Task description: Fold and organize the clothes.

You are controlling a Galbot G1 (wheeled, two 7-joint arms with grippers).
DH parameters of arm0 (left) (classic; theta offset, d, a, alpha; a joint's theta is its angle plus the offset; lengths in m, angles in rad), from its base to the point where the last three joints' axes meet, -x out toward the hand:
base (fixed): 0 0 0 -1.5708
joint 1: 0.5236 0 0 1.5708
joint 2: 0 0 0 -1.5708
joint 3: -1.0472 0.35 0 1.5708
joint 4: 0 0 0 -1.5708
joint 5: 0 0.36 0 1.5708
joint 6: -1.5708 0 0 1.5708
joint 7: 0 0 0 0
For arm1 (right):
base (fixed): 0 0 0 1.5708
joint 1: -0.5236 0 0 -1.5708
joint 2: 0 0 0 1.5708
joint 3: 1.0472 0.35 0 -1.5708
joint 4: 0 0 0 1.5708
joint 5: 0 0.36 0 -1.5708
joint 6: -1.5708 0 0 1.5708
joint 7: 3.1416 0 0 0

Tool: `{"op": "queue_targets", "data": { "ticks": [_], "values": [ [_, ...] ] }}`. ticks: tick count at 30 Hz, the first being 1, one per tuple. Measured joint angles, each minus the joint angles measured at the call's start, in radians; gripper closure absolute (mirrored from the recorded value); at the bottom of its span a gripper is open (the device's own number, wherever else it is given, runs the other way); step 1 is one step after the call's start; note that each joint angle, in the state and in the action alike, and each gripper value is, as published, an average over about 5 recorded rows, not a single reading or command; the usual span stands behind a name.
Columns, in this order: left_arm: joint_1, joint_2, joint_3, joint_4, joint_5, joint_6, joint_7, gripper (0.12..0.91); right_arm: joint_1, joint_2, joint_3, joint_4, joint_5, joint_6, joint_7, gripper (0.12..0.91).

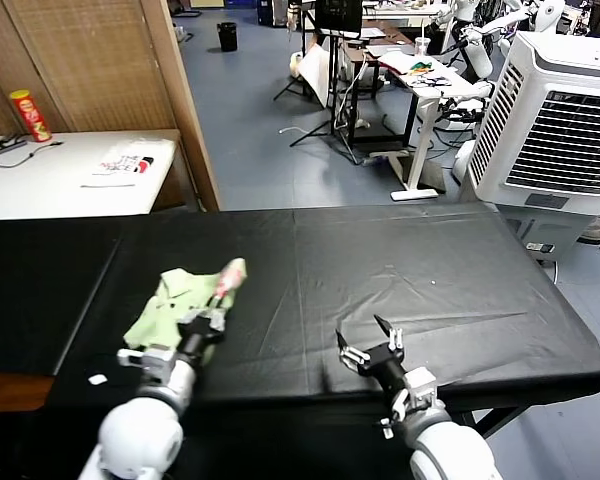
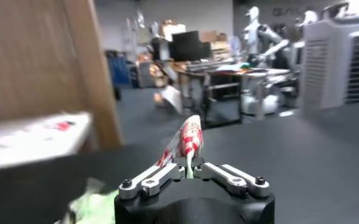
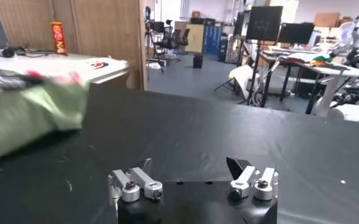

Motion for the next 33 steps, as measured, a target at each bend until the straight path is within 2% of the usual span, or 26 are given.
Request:
{"op": "queue_targets", "data": {
  "ticks": [6, 10, 14, 19, 25, 28, 33],
  "values": [
    [0.013, -0.035, 0.027, -0.012, -0.003, -0.034, 0.059, 0.411, 0.048, -0.014, -0.033, -0.026, 0.102, -0.044, 0.001, 0.227],
    [0.023, -0.038, 0.015, -0.04, -0.041, -0.061, 0.058, 0.258, 0.103, 0.002, -0.067, -0.058, 0.189, -0.071, 0.023, 0.227],
    [0.04, -0.036, -0.01, -0.047, -0.043, -0.081, 0.043, 0.234, 0.178, 0.045, -0.107, -0.115, 0.271, -0.083, 0.057, 0.227],
    [0.075, -0.042, -0.043, -0.047, -0.019, -0.116, 0.039, 0.232, 0.289, 0.128, -0.146, -0.229, 0.371, -0.09, 0.113, 0.227],
    [0.117, -0.054, -0.072, -0.046, 0.001, -0.141, 0.038, 0.232, 0.399, 0.228, -0.173, -0.383, 0.451, -0.098, 0.137, 0.243],
    [0.132, -0.055, -0.086, -0.048, 0.006, -0.15, 0.038, 0.232, 0.438, 0.266, -0.181, -0.445, 0.474, -0.105, 0.142, 0.34],
    [0.148, -0.052, -0.11, -0.05, 0.002, -0.158, 0.039, 0.232, 0.48, 0.3, -0.188, -0.512, 0.483, -0.111, 0.14, 0.603]
  ]
}}
